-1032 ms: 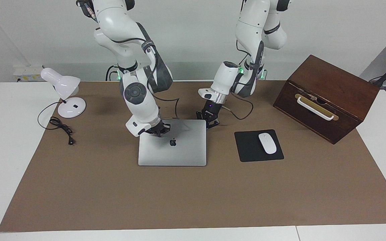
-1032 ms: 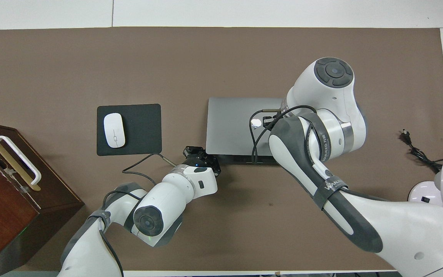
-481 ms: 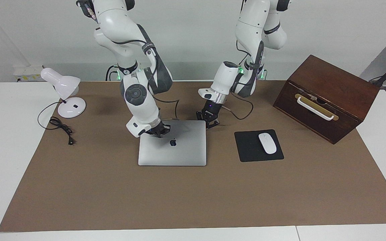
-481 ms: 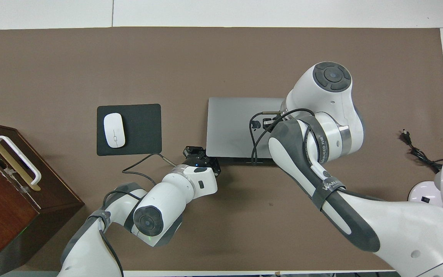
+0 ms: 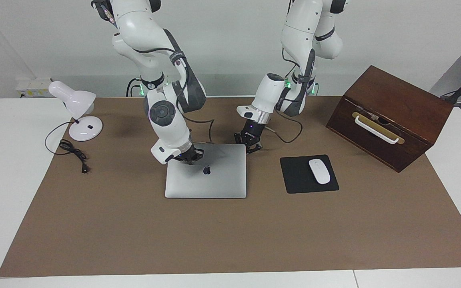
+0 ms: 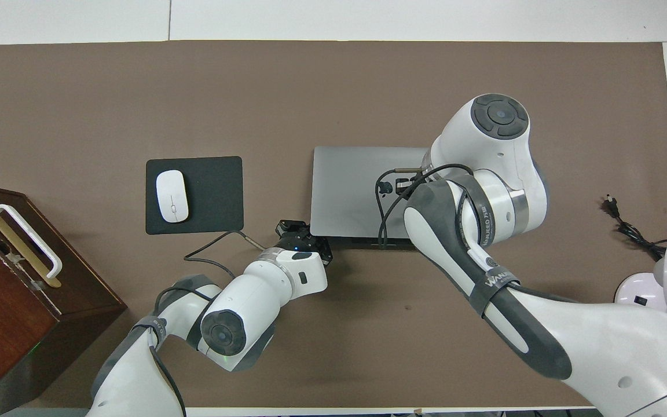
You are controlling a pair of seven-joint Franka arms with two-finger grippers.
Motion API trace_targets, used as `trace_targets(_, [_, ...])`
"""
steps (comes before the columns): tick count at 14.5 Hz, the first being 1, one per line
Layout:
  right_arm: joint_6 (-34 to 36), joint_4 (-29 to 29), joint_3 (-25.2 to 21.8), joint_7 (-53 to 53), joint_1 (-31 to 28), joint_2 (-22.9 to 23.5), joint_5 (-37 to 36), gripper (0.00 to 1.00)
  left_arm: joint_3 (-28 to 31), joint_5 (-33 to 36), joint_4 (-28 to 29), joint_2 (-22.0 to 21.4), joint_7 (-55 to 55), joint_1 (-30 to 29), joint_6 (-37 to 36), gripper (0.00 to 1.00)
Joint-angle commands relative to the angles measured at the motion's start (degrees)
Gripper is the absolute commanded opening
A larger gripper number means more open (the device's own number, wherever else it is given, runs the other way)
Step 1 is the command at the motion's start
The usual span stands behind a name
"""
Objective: Close laptop with both arms
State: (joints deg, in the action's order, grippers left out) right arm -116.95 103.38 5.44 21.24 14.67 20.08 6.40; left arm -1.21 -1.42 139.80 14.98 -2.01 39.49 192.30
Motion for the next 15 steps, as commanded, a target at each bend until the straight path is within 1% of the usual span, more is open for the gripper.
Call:
trace_targets(1, [-1.3,1.2,0.2,1.3,0.5,-0.6,1.5,0.0,1.1,-0.5,4.3,0.8,-0.9,1.4,-1.5,0.0])
trace_targets(15, [-1.4,1.3,0.2,1.7,0.5,-0.6,1.5,0.0,1.1,-0.5,5.0,0.8,-0.9,1.8,-1.5,0.0])
